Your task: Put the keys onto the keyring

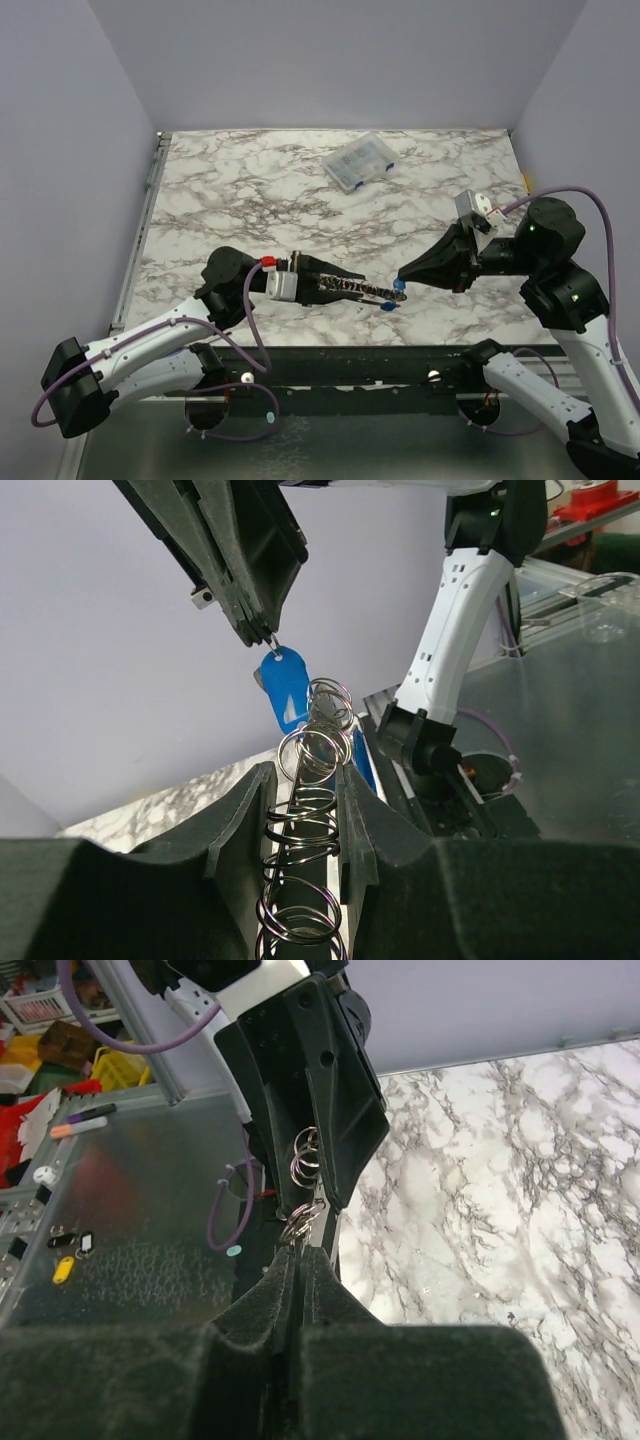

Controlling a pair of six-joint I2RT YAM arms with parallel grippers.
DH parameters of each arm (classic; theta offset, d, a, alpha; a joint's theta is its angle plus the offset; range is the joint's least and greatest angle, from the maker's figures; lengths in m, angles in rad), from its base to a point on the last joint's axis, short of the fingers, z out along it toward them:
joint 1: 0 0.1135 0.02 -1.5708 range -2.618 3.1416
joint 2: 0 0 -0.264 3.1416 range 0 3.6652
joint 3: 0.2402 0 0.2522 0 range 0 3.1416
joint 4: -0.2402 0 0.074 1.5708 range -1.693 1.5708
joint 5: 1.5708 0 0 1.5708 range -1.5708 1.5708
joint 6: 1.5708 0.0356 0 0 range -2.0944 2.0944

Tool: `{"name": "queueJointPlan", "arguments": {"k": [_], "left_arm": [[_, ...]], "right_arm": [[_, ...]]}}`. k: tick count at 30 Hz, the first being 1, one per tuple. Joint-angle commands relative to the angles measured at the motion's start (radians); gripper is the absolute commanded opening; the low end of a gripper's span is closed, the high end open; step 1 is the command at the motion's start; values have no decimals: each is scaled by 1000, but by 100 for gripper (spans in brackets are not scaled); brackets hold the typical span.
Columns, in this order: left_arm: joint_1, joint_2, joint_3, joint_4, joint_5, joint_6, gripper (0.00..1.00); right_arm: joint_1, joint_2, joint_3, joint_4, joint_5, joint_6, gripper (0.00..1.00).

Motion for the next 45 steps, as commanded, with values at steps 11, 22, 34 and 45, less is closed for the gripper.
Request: {"name": "queueJointPlan", "arguments": {"k": [11,22,34,45], "left_arm": [[5,106,82,72,117,-249,0],[6,181,137,73,167,-376,0],[5,215,163,71,165,-441,0],[7,260,185,73,168,-506,0]], "right_arm": [[70,66,-2,-69,85,-146,1],[135,70,-23,-85,126,-188,1],[139,41,-15,-100,90,-176,1],[152,44,-15,-109,62,-176,1]]}}
